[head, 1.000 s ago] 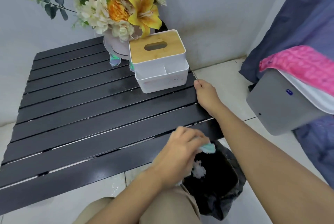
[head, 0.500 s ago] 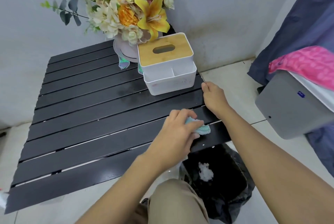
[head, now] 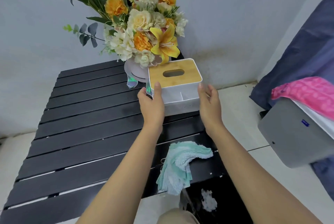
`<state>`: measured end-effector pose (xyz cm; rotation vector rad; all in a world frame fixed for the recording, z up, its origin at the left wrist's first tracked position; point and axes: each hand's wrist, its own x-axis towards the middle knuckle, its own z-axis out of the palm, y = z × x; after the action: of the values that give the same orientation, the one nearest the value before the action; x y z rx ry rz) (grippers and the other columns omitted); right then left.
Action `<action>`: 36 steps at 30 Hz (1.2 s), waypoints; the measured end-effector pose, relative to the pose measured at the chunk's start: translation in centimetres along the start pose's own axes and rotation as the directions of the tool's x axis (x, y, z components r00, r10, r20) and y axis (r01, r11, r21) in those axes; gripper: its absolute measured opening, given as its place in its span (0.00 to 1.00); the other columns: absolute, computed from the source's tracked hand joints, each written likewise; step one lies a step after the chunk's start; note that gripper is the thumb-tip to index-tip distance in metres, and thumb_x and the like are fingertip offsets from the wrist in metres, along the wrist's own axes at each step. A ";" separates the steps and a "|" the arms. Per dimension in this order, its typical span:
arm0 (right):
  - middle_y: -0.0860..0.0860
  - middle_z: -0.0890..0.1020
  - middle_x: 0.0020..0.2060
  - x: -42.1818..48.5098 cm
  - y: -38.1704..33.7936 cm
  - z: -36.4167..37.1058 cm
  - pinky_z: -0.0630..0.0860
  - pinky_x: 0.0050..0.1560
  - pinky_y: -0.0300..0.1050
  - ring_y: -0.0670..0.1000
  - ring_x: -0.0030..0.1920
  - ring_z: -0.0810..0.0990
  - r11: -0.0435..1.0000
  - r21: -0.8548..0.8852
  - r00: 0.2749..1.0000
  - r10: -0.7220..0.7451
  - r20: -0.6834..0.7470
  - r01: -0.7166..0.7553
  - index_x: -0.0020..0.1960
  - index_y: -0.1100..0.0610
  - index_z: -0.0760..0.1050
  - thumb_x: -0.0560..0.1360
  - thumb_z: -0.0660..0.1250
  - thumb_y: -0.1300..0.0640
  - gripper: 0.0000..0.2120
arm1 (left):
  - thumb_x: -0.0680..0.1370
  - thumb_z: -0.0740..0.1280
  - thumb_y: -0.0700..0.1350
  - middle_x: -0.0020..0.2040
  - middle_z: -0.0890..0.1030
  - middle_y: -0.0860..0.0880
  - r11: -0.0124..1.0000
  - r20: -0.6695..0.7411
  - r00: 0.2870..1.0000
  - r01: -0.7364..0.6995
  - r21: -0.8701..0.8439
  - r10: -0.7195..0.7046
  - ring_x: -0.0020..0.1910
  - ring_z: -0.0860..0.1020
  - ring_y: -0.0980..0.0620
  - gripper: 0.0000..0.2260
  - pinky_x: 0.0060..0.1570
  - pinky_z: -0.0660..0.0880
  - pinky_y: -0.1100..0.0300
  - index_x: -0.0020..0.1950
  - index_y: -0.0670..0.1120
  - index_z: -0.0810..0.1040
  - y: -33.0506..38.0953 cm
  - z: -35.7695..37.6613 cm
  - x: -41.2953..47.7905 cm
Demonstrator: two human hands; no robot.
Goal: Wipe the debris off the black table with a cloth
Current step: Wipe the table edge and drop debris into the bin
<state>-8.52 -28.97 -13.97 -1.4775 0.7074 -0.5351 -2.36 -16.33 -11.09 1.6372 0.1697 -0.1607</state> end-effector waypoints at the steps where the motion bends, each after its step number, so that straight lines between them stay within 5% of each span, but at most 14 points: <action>1: 0.46 0.71 0.69 0.1 0.1 0.5 0.67 0.60 0.38 0.45 0.66 0.70 1.000 0.008 0.999 0.020 0.025 -0.020 0.76 0.52 0.61 0.79 0.60 0.39 0.30 | 0.78 0.60 0.62 0.64 0.70 0.54 0.999 0.034 0.999 0.043 -0.011 -0.042 0.60 0.69 0.55 0.28 0.57 0.65 0.59 0.74 0.49 0.61 0.1 0.3 0.3; 5: 0.46 0.80 0.56 0.1 0.7 1.8 0.72 0.45 0.36 0.46 0.56 0.78 1.000 0.025 1.000 0.012 0.005 -0.012 0.66 0.50 0.73 0.80 0.61 0.43 0.18 | 0.79 0.58 0.60 0.59 0.78 0.49 0.993 0.081 0.990 0.115 -0.027 -0.112 0.57 0.76 0.49 0.21 0.57 0.72 0.54 0.65 0.49 0.72 0.4 1.0 1.3; 12: 0.45 0.80 0.55 -3.3 0.0 2.6 0.74 0.47 0.38 0.44 0.55 0.78 0.998 0.053 0.999 -0.031 0.032 0.029 0.65 0.49 0.73 0.80 0.62 0.46 0.16 | 0.79 0.61 0.54 0.50 0.83 0.52 0.991 0.064 0.998 0.019 -0.129 -0.010 0.49 0.79 0.52 0.12 0.46 0.73 0.59 0.54 0.50 0.79 0.6 -2.5 -0.8; 21: 0.43 0.78 0.59 -8.1 -1.3 12.1 0.72 0.48 0.26 0.38 0.57 0.76 0.996 0.087 0.922 -0.064 0.383 0.033 0.70 0.48 0.68 0.81 0.63 0.53 0.18 | 0.79 0.61 0.53 0.42 0.78 0.49 0.986 -0.151 0.988 -0.001 -0.168 -0.024 0.40 0.74 0.52 0.13 0.38 0.67 0.59 0.46 0.43 0.75 2.4 -14.7 1.1; 29: 0.44 0.79 0.61 -4.5 -0.6 23.4 0.74 0.62 0.42 0.44 0.61 0.77 0.998 0.028 0.853 -0.056 0.520 0.048 0.71 0.50 0.69 0.77 0.68 0.50 0.23 | 0.78 0.61 0.50 0.38 0.74 0.49 0.983 -0.289 0.956 0.000 -0.182 -0.053 0.36 0.72 0.52 0.09 0.35 0.66 0.58 0.45 0.44 0.73 2.8 -21.0 9.9; 36: 0.49 0.81 0.55 -0.2 -2.2 28.5 0.77 0.57 0.45 0.48 0.54 0.79 0.999 -0.032 0.906 -0.025 0.422 0.042 0.66 0.53 0.73 0.77 0.69 0.58 0.19 | 0.80 0.59 0.49 0.37 0.74 0.50 0.984 -0.344 0.938 -0.015 -0.180 -0.049 0.36 0.72 0.52 0.11 0.33 0.66 0.59 0.40 0.45 0.71 3.4 -20.5 16.8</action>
<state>11.89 -8.93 -12.95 -1.5775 0.3521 -0.2119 14.85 4.06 -9.71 1.4717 0.4571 0.1315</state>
